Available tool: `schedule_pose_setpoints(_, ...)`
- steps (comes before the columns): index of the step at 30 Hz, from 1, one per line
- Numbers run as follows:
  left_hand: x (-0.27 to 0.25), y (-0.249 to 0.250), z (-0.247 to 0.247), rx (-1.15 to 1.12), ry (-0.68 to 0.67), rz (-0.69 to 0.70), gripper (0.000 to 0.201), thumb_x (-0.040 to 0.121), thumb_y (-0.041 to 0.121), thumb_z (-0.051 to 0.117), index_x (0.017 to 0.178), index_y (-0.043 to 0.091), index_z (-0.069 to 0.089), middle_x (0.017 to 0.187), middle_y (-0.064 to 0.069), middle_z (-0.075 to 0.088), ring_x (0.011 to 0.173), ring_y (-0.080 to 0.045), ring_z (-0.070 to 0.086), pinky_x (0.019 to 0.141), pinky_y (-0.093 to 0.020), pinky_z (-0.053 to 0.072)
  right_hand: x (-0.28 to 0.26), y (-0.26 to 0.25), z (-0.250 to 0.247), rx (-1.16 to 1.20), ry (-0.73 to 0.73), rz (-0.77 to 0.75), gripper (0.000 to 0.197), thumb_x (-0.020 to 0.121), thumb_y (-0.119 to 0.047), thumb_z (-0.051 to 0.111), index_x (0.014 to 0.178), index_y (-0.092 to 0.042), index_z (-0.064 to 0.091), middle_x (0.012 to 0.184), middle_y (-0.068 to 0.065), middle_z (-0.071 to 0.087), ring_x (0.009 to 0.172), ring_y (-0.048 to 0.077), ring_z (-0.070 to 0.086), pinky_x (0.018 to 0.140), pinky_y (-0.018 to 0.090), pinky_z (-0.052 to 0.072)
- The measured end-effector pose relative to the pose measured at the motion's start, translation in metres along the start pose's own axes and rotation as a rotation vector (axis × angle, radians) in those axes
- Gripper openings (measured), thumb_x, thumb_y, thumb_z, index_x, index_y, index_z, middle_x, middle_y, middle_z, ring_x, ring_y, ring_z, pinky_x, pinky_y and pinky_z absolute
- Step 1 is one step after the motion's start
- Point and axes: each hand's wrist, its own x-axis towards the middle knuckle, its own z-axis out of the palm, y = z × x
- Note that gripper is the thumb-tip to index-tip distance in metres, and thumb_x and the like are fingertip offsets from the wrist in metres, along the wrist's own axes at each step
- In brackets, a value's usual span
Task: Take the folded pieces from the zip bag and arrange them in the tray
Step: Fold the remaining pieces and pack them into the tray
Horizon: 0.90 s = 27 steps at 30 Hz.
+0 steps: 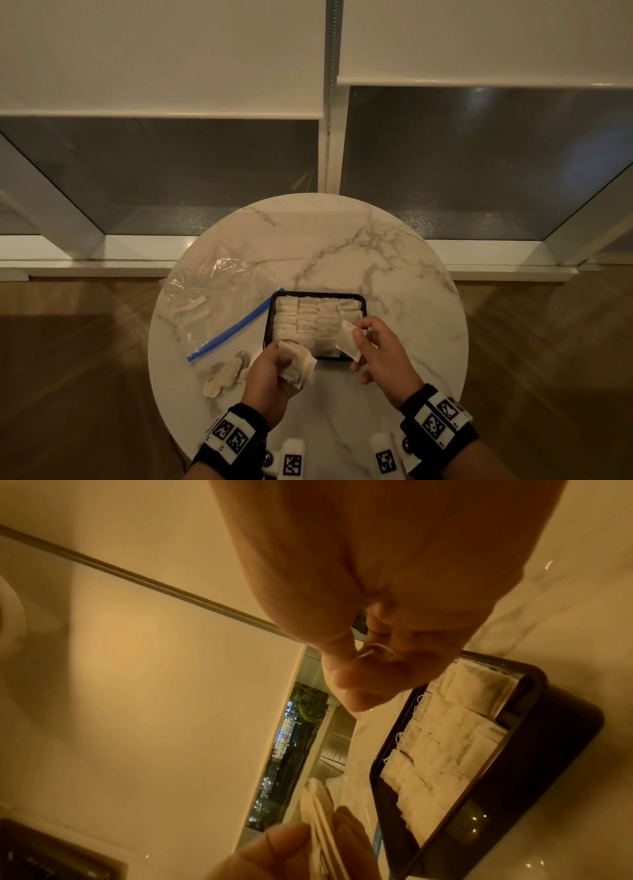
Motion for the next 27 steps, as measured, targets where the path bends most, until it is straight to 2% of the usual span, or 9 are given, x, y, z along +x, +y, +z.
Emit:
schedule_pose_setpoints(3, 0.000, 0.002, 0.006, -0.066, -0.079, -0.027, 0.021, 0.084, 0.018, 0.053, 0.068, 0.005, 0.050, 0.065, -0.012, 0.033, 0.054, -0.024, 0.038, 0.054, -0.030, 0.040, 0.002, 0.000, 0.003, -0.113, -0.035, -0.022, 0.008, 0.101, -0.020, 0.052, 0.102, -0.023, 0.060, 0.087, 0.010, 0.054, 0.060, 0.019, 0.060, 0.043, 0.027, 0.043)
schedule_pose_setpoints(5, -0.002, 0.003, 0.012, -0.057, -0.102, -0.042, 0.031, 0.089, 0.027, 0.055, 0.065, 0.009, 0.047, 0.060, -0.009, 0.028, 0.052, -0.021, 0.030, 0.053, -0.031, 0.031, 0.001, -0.003, 0.006, -0.158, -0.069, -0.029, 0.013, 0.100, -0.016, 0.052, 0.105, -0.024, 0.060, 0.088, 0.004, 0.056, 0.065, 0.015, 0.058, 0.046, 0.027, 0.045)
schedule_pose_setpoints(7, -0.004, 0.007, 0.016, -0.046, -0.078, -0.066, 0.023, 0.090, 0.029, 0.060, 0.075, 0.011, 0.059, 0.063, -0.009, 0.041, 0.057, -0.021, 0.038, 0.057, -0.032, 0.034, -0.001, -0.007, 0.009, -0.155, -0.093, -0.040, 0.018, 0.098, -0.010, 0.052, 0.107, -0.024, 0.060, 0.091, -0.001, 0.056, 0.069, 0.014, 0.056, 0.048, 0.026, 0.048)
schedule_pose_setpoints(9, -0.006, 0.009, 0.014, -0.170, -0.081, -0.127, 0.015, 0.084, 0.021, 0.065, 0.095, 0.011, 0.064, 0.076, -0.006, 0.054, 0.065, -0.020, 0.047, 0.058, -0.031, 0.040, 0.000, -0.008, 0.009, -0.138, -0.075, -0.063, 0.021, 0.097, -0.008, 0.055, 0.108, -0.025, 0.060, 0.096, 0.000, 0.058, 0.070, 0.014, 0.056, 0.051, 0.025, 0.050)
schedule_pose_setpoints(13, -0.007, 0.014, 0.001, -0.563, -0.271, -0.270, 0.048, 0.076, 0.022, 0.063, 0.122, 0.009, 0.067, 0.105, -0.014, 0.065, 0.080, -0.026, 0.060, 0.065, -0.032, 0.050, 0.003, -0.007, 0.007, -0.097, 0.015, -0.074, 0.020, 0.092, -0.008, 0.064, 0.109, -0.020, 0.065, 0.109, 0.009, 0.063, 0.077, 0.017, 0.062, 0.055, 0.026, 0.054)
schedule_pose_setpoints(16, -0.005, 0.012, -0.007, -0.656, -0.398, -0.244, 0.072, 0.055, 0.019, 0.085, 0.125, 0.012, 0.069, 0.118, -0.014, 0.065, 0.091, -0.029, 0.065, 0.076, -0.038, 0.054, 0.002, -0.011, 0.005, -0.060, 0.050, -0.075, 0.012, 0.091, -0.011, 0.068, 0.102, -0.014, 0.067, 0.094, 0.005, 0.069, 0.070, 0.013, 0.066, 0.056, 0.028, 0.055)
schedule_pose_setpoints(18, -0.002, 0.010, -0.011, -0.705, -0.442, -0.231, 0.076, 0.052, 0.021, 0.089, 0.125, 0.012, 0.069, 0.116, -0.013, 0.065, 0.091, -0.028, 0.066, 0.076, -0.037, 0.054, 0.003, -0.010, 0.004, -0.034, 0.064, -0.080, 0.007, 0.090, -0.010, 0.068, 0.097, -0.012, 0.067, 0.085, 0.004, 0.068, 0.066, 0.015, 0.066, 0.058, 0.030, 0.056)
schedule_pose_setpoints(23, -0.002, 0.007, -0.014, -0.733, -0.394, -0.227, 0.068, 0.055, 0.017, 0.086, 0.121, 0.013, 0.069, 0.110, -0.010, 0.065, 0.088, -0.025, 0.064, 0.070, -0.035, 0.054, 0.004, -0.009, 0.000, -0.036, 0.068, -0.076, 0.006, 0.092, -0.007, 0.066, 0.096, -0.010, 0.069, 0.087, 0.010, 0.070, 0.067, 0.018, 0.068, 0.058, 0.028, 0.056)
schedule_pose_setpoints(27, 0.008, 0.003, -0.017, -0.594, -0.134, -0.251, 0.047, 0.078, 0.010, 0.052, 0.123, 0.012, 0.063, 0.107, -0.011, 0.066, 0.079, -0.024, 0.065, 0.060, -0.030, 0.052, 0.004, -0.014, -0.003, -0.035, -0.001, -0.086, 0.006, 0.090, -0.009, 0.069, 0.089, -0.014, 0.072, 0.071, -0.003, 0.070, 0.062, 0.013, 0.063, 0.052, 0.026, 0.049)
